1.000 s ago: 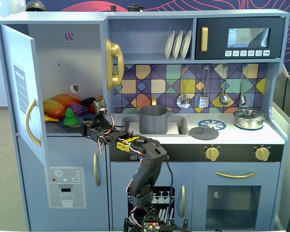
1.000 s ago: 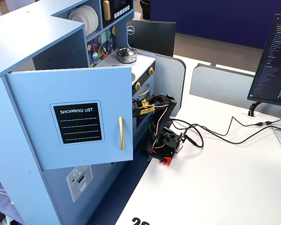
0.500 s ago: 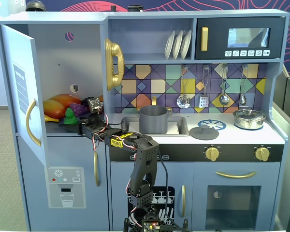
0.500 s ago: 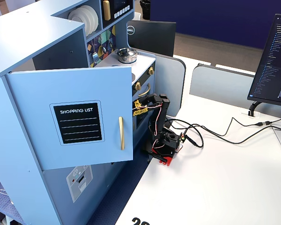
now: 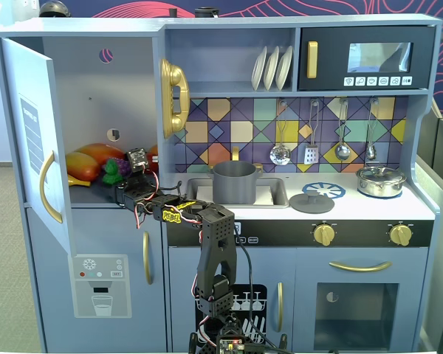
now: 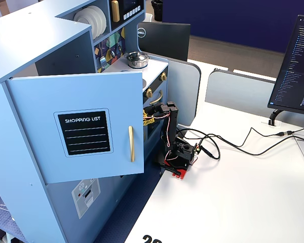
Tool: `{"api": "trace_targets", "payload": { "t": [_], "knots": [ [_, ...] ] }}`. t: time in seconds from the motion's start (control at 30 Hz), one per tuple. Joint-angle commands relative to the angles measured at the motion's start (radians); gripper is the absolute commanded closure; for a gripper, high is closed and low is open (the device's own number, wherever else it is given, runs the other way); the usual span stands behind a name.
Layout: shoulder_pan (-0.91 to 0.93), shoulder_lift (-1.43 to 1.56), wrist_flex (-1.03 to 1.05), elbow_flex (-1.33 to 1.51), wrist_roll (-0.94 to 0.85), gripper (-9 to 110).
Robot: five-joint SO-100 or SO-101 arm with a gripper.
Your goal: Pick up the green pineapple from the left cabinet and place it in the gray recipient
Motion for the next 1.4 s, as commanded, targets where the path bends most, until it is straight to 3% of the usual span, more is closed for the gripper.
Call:
{"api": "trace_targets", "payload": {
  "t": [0.0,0.17,0.4,0.6,0.83,1.0,1.37],
  "knots": [
    [-0.017,0.063,-0.037,-0.046,0.023,102],
    [-0.087,0.287,-0.008,0.100,0.008,102],
    [-0.272,0.839,0.166,0.411,-0.058,102],
    [-0.268,1.155,0.192,0.518,-0.132,102],
    [-0.026,1.305,0.236,0.483,-0.127,102],
    [0.261,1.276,0.293,0.394,0.008,102],
    [0.747,0.933,0.215,0.238,0.267,102]
  ]
}}
